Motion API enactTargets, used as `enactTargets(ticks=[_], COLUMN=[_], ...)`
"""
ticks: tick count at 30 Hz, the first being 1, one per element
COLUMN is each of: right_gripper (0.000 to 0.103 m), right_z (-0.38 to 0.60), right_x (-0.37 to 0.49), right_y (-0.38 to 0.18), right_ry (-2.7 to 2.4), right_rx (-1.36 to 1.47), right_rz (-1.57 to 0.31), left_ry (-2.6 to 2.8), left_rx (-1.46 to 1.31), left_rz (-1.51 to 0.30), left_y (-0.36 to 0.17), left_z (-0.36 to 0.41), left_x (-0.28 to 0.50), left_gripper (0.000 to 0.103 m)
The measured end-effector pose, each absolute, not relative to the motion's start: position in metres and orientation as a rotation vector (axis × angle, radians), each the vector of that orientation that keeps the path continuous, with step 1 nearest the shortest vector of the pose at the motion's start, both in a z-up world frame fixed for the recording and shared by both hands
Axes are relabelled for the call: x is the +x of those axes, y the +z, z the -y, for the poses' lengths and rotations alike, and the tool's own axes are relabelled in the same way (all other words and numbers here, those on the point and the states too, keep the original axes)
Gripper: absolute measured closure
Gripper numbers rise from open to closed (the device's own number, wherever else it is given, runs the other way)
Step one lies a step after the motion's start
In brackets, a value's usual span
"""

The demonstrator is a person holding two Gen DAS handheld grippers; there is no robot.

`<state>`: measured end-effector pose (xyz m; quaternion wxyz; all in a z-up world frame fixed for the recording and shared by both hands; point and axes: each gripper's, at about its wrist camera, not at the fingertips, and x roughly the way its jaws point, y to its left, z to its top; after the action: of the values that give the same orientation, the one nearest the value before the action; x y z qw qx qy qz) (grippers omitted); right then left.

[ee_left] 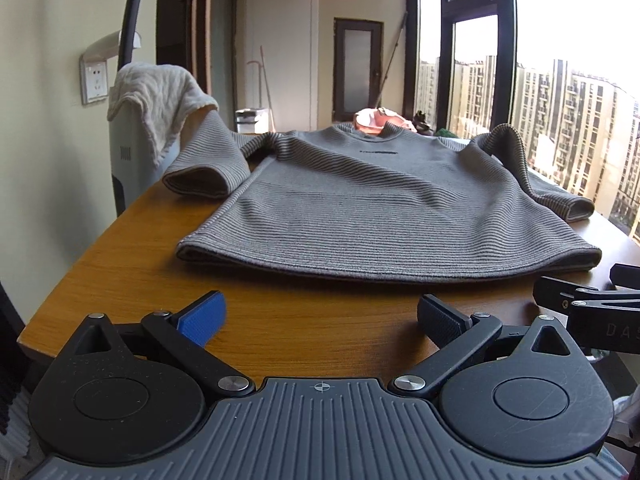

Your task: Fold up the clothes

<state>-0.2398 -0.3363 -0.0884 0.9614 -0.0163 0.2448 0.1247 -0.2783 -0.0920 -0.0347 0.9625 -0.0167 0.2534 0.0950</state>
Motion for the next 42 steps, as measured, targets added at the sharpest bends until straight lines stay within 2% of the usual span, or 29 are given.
enactTargets(ticks=[42], right_gripper=[0.0], right_z=[0.3301], right_x=[-0.2471], right_y=[-0.0946], right_ry=[0.246], right_rx=[-0.045], right_rz=[-0.445], left_ry=[0.195], left_rx=[-0.032], left_rz=[-0.493], left_y=[-0.0361], left_z=[0.0922], left_x=[-0.2817], left_gripper=[0.0])
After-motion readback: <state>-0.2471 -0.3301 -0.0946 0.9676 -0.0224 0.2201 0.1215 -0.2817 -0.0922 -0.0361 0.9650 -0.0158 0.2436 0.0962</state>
